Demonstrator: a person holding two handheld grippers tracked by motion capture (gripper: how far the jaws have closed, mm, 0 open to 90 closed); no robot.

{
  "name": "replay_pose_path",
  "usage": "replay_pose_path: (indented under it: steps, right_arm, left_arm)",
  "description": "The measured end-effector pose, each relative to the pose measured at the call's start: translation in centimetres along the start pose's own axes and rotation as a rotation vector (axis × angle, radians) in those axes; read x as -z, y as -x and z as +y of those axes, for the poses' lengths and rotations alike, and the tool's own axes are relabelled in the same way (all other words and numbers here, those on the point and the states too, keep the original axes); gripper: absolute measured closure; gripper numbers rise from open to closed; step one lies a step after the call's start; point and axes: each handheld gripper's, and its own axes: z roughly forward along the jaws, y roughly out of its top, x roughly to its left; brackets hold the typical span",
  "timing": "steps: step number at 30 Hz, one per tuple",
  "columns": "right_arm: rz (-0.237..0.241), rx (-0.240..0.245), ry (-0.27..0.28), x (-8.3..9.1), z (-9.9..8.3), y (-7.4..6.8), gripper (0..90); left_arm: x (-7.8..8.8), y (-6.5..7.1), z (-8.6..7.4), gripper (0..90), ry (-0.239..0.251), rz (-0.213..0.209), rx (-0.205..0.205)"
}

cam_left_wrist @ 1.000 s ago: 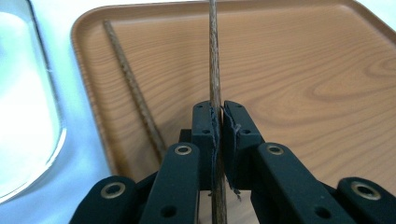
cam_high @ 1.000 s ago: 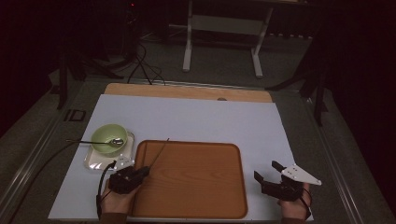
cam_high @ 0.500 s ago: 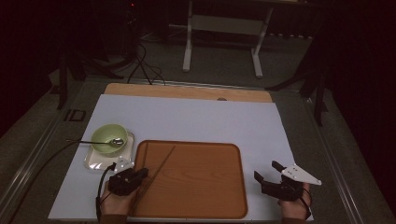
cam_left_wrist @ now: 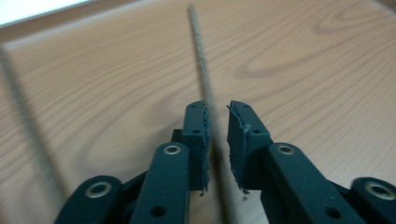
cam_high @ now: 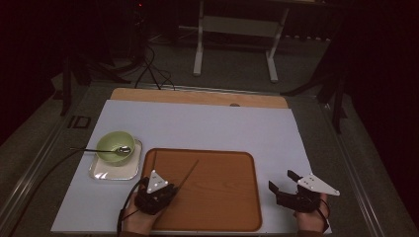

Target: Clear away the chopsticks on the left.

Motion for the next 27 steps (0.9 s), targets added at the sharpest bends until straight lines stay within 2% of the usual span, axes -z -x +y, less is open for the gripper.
replay_pose_path:
  steps: [4,6,8,12,17,19,21,24,27]
  right_arm:
    - [-0.001,-0.004,0.004,0.1,0.0,0.1,16.7]
    - [-0.002,-0.005,0.004,0.1,0.0,0.1,16.7]
    - [-0.002,-0.004,0.004,0.1,0.0,0.1,16.7]
    - [0.0,-0.001,0.005,0.1,0.0,0.1,16.7]
    - [0.0,0.0,0.0,0.0,0.0,0.0,16.7]
    - [0.001,0.0,0.0,0.0,0.0,0.0,16.7]
    - [0.0,-0.003,0.001,0.0,0.0,0.0,16.7]
    - [0.0,-0.002,0.001,0.0,0.0,0.0,16.7]
    - [0.001,-0.001,0.001,0.0,0.0,0.0,16.7]
  left_arm:
    - [-1.4,0.5,0.1,78.5,-0.039,0.037,-0.012]
    - [-1.4,0.5,0.1,81.2,-0.031,0.043,-0.008]
    - [-1.3,0.5,0.0,83.8,-0.03,0.093,-0.003]
    - [-0.7,-0.5,-0.5,84.2,-0.025,0.15,0.038]
    - [0.6,-1.9,-0.9,84.2,-0.015,0.207,0.109]
    - [0.7,-2.1,-1.0,84.2,-0.015,0.216,0.12]
    - [0.9,-2.7,-1.6,84.1,-0.032,0.219,0.16]
    - [1.2,-2.7,-1.7,83.9,-0.031,0.223,0.161]
    - [1.6,-2.9,-1.8,83.5,-0.043,0.253,0.169]
